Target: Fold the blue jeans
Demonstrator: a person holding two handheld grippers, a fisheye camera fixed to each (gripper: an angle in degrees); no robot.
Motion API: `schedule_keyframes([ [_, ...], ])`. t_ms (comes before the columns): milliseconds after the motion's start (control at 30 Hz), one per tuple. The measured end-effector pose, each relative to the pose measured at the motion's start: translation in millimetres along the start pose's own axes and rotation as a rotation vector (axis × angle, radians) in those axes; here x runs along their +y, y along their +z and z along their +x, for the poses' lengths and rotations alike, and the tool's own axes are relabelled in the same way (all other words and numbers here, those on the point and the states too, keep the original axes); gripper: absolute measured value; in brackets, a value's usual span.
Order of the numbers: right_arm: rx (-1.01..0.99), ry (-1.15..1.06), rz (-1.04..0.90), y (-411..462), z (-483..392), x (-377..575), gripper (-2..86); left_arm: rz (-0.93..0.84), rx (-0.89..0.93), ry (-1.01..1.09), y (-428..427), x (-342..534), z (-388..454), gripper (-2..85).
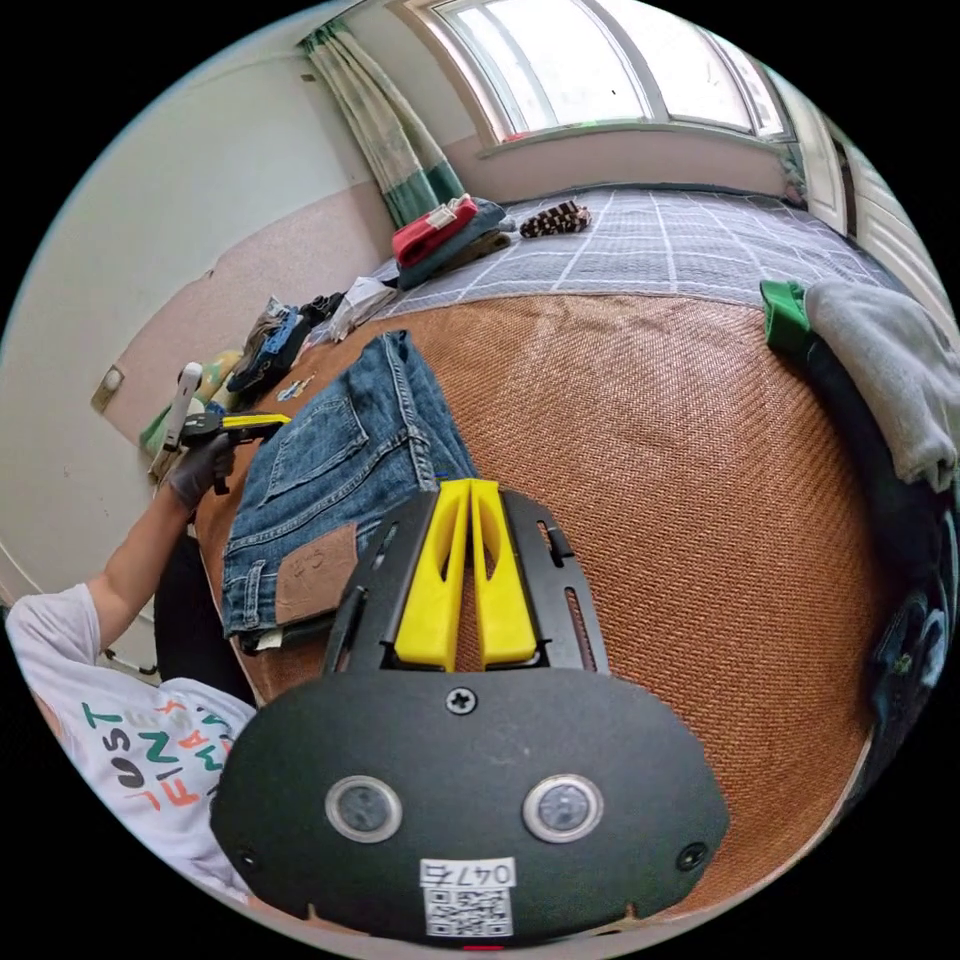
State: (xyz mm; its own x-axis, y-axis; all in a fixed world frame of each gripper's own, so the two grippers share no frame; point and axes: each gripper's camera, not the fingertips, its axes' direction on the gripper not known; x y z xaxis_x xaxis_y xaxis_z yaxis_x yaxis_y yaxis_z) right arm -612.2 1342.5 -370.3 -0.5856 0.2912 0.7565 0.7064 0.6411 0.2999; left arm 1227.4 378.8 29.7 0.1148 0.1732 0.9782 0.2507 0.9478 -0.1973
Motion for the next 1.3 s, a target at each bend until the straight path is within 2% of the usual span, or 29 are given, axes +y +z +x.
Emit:
schedule_keyframes([
  [233, 0.124, -0.068, -0.039, -28, -30, 1, -0.6, -0.114, -0.149, 0.241, -52, 7, 91, -1.0],
  [367, 0.132, -0.070, -0.020, -43, -42, 1, -0.6, -0.102, -0.199, 0.296, -92, 41, 138, -1.0],
  [467, 0.115, -0.049, -0.023, -40, -46, -4, -0.5, 0.027, -0.198, 0.178, -134, 76, 153, -1.0],
  [533, 0.107, -0.044, -0.040, -34, -50, -10, -0.5, 0.211, -0.226, 0.081, -175, 110, 173, -0.9],
  [633, 0.108, -0.048, -0.075, -19, -60, -20, -0.5, 0.429, -0.236, 0.144, -219, 139, 224, -0.8],
  [667, 0.105, -0.051, -0.093, -13, -64, -25, -0.5, 0.446, -0.234, 0.183, -225, 140, 237, -0.8],
  [733, 0.103, -0.059, -0.125, -3, -71, -31, -0.6, 0.439, -0.172, 0.389, -238, 132, 290, -0.8],
  [833, 0.129, -0.071, -0.173, 10, -84, -39, -0.6, 0.486, -0.084, 0.443, -255, 121, 328, -0.8],
  [900, 0.146, -0.073, -0.185, 14, -91, -44, -0.6, 0.477, -0.061, 0.397, -255, 108, 334, -0.8],
  [1000, 0.138, -0.053, -0.190, 17, -93, -49, -0.6, 0.221, 0.028, 0.375, -213, 72, 337, -0.9],
  [1167, 0.133, -0.031, -0.212, 18, -94, -58, -0.6, 0.452, 0.120, 0.363, -275, 83, 334, -0.4],
  [1300, 0.148, -0.051, -0.218, 13, -102, -68, -0.6, 0.418, 0.186, 0.486, -265, 88, 366, 2.6],
])
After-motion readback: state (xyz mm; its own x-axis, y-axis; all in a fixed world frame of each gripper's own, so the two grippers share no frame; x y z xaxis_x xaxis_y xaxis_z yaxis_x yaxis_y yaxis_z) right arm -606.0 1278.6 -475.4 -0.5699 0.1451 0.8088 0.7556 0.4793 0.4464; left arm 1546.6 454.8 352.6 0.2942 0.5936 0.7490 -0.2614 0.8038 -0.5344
